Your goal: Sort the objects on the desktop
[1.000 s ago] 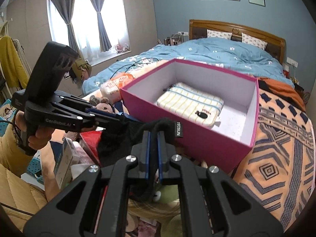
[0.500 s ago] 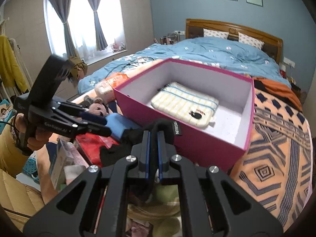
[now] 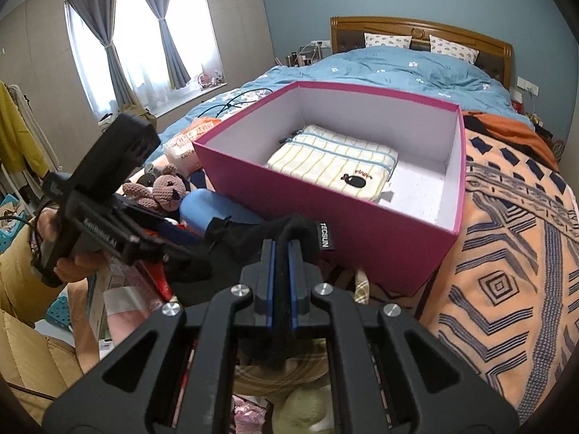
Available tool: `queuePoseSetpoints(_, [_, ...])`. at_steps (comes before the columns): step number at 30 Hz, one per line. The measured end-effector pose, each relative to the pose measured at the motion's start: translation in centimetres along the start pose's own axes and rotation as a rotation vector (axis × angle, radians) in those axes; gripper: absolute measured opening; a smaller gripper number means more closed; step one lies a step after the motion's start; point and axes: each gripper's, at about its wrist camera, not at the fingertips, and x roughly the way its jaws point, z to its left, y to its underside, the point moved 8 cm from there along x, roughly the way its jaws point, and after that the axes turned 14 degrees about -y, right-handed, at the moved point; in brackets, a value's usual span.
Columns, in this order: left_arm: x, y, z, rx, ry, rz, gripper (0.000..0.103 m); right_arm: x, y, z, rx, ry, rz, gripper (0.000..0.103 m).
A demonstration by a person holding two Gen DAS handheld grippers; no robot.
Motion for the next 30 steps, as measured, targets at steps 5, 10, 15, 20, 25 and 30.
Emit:
queuePoseSetpoints(5, [-0.1,0.3,-0.9,0.017,-0.013,-0.001,0.049,0.0,0.0,0.0,0.009,-0.008,-0.004,0.007])
queuePoseSetpoints(10, [-2.4,-0.2,-1.2,0.034,-0.062,-0.089,0.019,-0.1,-0.3,0.3,-0.003,-0.011,-0.013,0.007])
queuePoseSetpoints(15, [-4.9,-1.0,-1.5,0.061,-0.100,-0.188,0.012,-0.6,-1.2,1.2,-0.033,-0.019,-0.036,0.007])
queuePoseSetpoints(20, [-7.6,-1.6,-2.2,0.089,-0.123,-0.274,0.011,-1.3,-2.6,2.5,-0.081,-0.019,-0.061,0.007])
queuePoseSetpoints(25, [-10.9,-2.9,-2.3,0.121,-0.163,-0.362,0.011,-2.0,-4.3,3.5,-0.128,-0.014,-0.082,0.008])
queuePoseSetpoints(30, [-13.0,-4.5,-2.6,0.143,-0.202,-0.417,0.011,-2.2,-6.1,3.8,-0.160,-0.011,-0.098,0.008])
